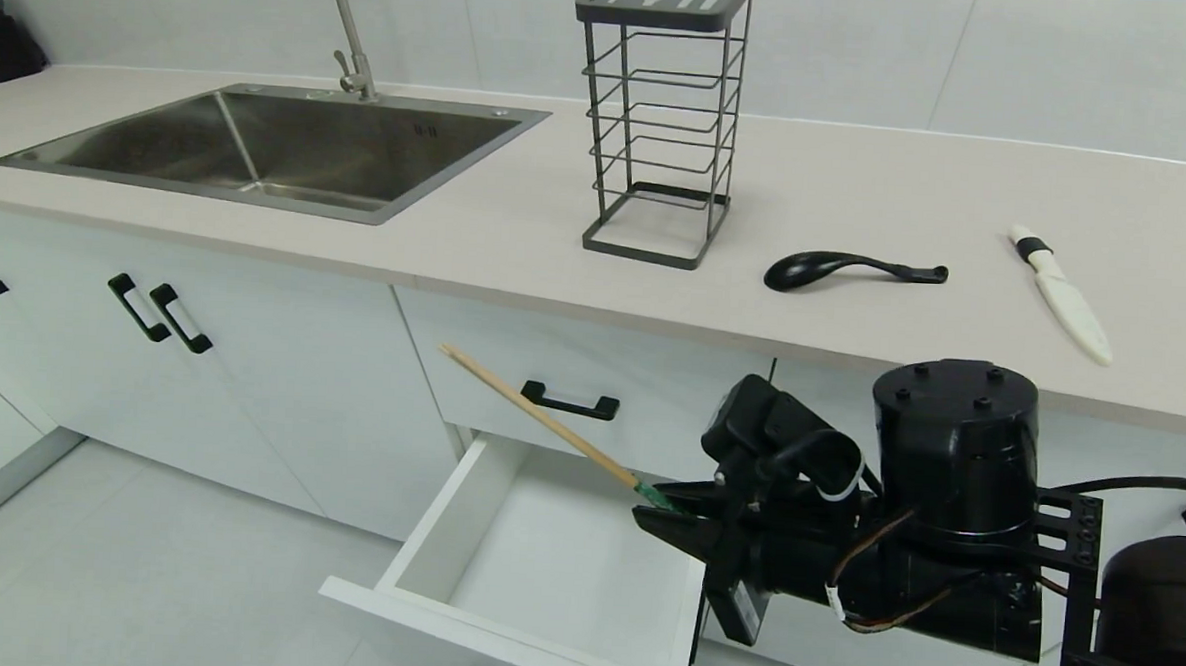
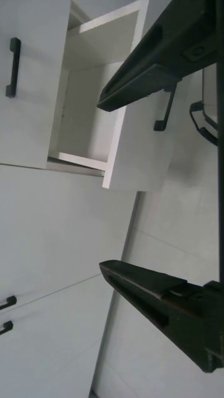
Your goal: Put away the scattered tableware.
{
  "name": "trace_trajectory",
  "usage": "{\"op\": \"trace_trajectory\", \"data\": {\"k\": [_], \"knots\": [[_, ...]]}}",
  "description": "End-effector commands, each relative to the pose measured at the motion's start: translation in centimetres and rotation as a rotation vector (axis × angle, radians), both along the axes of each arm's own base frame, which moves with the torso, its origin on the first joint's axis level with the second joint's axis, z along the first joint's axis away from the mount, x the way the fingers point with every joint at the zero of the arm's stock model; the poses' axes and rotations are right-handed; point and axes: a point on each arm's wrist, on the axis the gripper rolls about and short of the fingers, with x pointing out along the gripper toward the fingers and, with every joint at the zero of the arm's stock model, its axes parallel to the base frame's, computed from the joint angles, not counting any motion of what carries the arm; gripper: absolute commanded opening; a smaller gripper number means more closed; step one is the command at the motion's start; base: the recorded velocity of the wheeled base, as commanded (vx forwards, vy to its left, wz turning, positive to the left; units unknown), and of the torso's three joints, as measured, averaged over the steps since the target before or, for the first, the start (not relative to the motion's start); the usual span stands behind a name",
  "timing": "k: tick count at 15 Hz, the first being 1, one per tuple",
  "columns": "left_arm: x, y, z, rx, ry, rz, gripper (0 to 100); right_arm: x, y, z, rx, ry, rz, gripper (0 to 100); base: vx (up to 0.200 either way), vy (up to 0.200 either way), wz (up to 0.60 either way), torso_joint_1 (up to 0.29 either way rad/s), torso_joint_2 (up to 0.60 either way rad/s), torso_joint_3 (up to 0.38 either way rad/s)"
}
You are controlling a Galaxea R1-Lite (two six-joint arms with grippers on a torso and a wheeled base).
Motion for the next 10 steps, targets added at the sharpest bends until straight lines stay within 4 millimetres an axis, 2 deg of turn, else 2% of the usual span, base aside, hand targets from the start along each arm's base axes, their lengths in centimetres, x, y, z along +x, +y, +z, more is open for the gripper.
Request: {"op": "trace_trajectory", "data": {"k": [1,8,10], "knots": [[0.0,0.0,0.0,0.000,0.000,0.000,100,-0.1,0.2,0.0,0.000,0.000,0.007,0,0.000,0.000,0.00,-0.256,0.48,0.198],[0.0,0.0,0.0,0.000,0.000,0.000,100,-0.5,1.1,-1.1,-0.039,0.034,0.028,0,0.000,0.000,0.00,-0.254,0.36,0.127],[0.0,0.0,0.0,0.000,0.000,0.000,100,-0.5,1.1,-1.2,-0.044,0.039,0.029,0,0.000,0.000,0.00,-0.120,0.27,0.124]]}}
